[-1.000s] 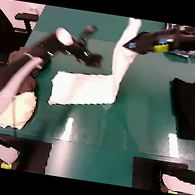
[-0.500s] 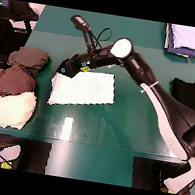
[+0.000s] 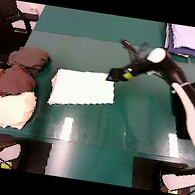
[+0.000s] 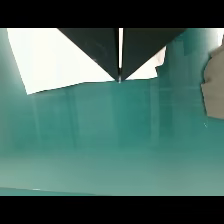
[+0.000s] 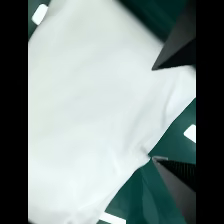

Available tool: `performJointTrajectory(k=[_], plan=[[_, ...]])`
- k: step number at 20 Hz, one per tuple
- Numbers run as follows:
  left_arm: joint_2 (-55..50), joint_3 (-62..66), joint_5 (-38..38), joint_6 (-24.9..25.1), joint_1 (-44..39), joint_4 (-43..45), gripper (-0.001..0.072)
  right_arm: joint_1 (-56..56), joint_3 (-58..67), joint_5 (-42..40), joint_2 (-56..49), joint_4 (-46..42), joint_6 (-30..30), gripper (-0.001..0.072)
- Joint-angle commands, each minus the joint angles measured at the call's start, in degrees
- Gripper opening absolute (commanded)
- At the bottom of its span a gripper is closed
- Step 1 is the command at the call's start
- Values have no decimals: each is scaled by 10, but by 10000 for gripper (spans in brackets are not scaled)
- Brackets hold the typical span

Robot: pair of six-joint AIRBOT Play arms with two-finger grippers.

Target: Fold the shirts.

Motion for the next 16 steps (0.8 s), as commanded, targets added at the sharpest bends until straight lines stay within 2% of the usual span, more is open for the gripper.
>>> performJointTrajectory(k=[1,3,7,10,12,13,16], plan=[[1,0,-6,0,0,1,25,-92,-122,4,22,16,31,677],[1,0,-6,0,0,-3,25,-104,-146,-6,2,63,24,674],[1,0,-6,0,0,-7,25,-76,-142,-45,-47,177,-31,622],[-4,0,-6,0,0,-13,25,-35,-85,-51,-99,206,-38,611],[-11,0,-7,0,-9,-17,25,-7,-35,-58,-135,209,-38,547],[-16,0,-7,0,-19,-18,25,6,-12,-60,-152,208,-38,453],[-26,-3,1,0,-62,-19,25,24,48,-59,-186,202,-38,61]])
